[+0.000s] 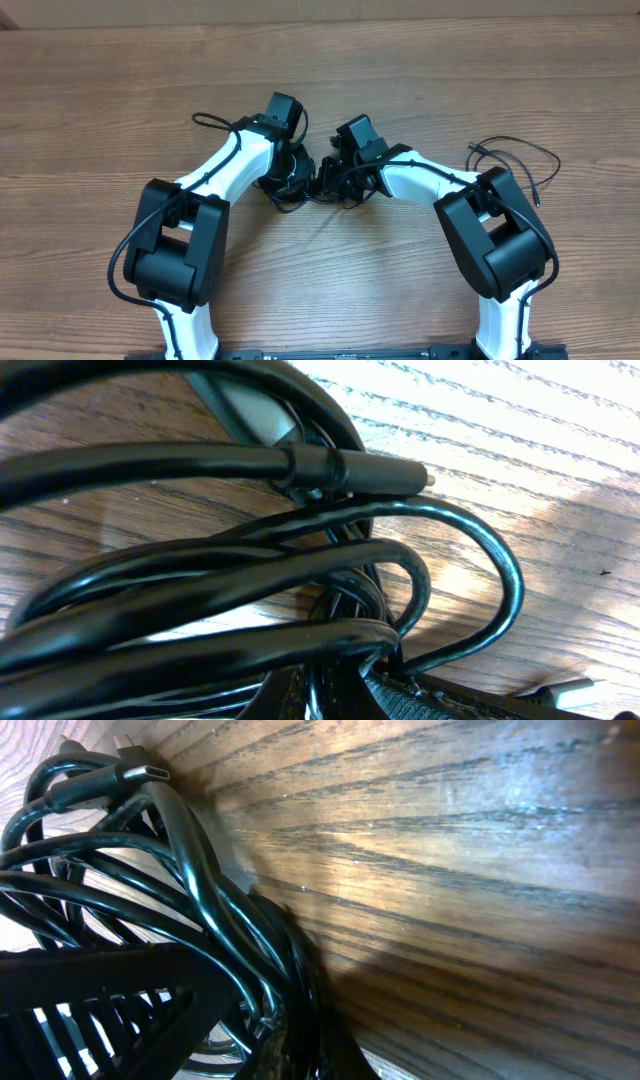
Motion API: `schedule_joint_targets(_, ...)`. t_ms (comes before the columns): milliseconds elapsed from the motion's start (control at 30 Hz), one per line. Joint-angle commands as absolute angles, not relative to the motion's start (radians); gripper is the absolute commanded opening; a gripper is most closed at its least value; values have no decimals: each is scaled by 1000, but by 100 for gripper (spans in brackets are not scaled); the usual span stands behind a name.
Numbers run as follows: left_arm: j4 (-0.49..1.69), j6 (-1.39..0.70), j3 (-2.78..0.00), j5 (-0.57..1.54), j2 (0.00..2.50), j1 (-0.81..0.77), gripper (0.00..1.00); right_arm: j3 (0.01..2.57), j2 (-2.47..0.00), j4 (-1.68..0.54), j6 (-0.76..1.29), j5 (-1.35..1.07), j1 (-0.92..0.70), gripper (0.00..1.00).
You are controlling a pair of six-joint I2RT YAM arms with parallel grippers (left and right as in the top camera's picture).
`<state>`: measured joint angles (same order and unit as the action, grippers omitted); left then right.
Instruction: Untangle cables
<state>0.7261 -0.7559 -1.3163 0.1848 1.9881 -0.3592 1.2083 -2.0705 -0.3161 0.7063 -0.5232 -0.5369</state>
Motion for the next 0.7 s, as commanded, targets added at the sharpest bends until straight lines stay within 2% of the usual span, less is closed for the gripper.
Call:
schedule_joint_targets(0,712,-763,-1328,262,2005,-354,4,1195,-2089,-331,698,-497,-543,4)
schedule_joint_targets(367,724,-812,-1345,385,1838,-287,4,1195,-2089,-330,698,-487,-543,4)
schedule_joint_targets(667,718,-811,-1345,529,1823,-226,4,1195,-2089,-326,672,-492,-543,4)
